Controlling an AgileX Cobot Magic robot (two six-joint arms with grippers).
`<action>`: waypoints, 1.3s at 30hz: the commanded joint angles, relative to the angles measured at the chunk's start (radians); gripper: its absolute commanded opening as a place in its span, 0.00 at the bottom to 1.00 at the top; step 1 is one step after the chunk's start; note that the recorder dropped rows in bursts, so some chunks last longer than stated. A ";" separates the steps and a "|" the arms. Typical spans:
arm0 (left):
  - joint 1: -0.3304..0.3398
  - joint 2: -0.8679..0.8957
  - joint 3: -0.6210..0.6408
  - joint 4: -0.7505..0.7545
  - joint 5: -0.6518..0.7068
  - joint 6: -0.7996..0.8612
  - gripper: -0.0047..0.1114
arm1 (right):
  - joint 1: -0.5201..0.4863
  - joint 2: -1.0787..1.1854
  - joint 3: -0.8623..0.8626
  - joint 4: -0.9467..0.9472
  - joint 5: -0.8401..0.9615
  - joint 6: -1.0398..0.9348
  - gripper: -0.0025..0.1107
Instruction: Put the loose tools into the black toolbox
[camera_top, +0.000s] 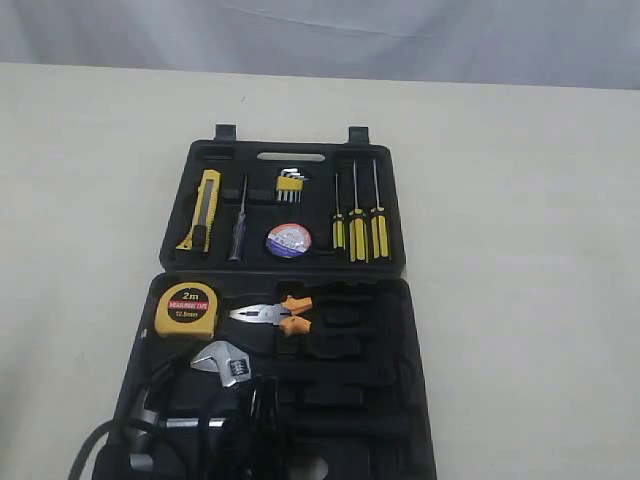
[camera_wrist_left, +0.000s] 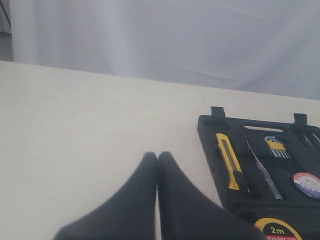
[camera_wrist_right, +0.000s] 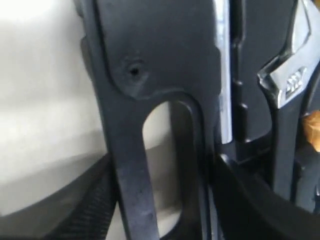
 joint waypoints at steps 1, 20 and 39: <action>-0.006 0.004 -0.005 0.004 0.001 0.000 0.04 | -0.026 0.027 0.002 -0.015 -0.012 0.007 0.44; -0.006 0.004 -0.005 0.004 0.001 0.000 0.04 | -0.026 -0.161 0.000 -0.046 0.138 -0.032 0.02; -0.006 0.004 -0.005 0.004 0.001 0.000 0.04 | -0.061 -0.360 -0.228 0.068 0.340 -0.427 0.02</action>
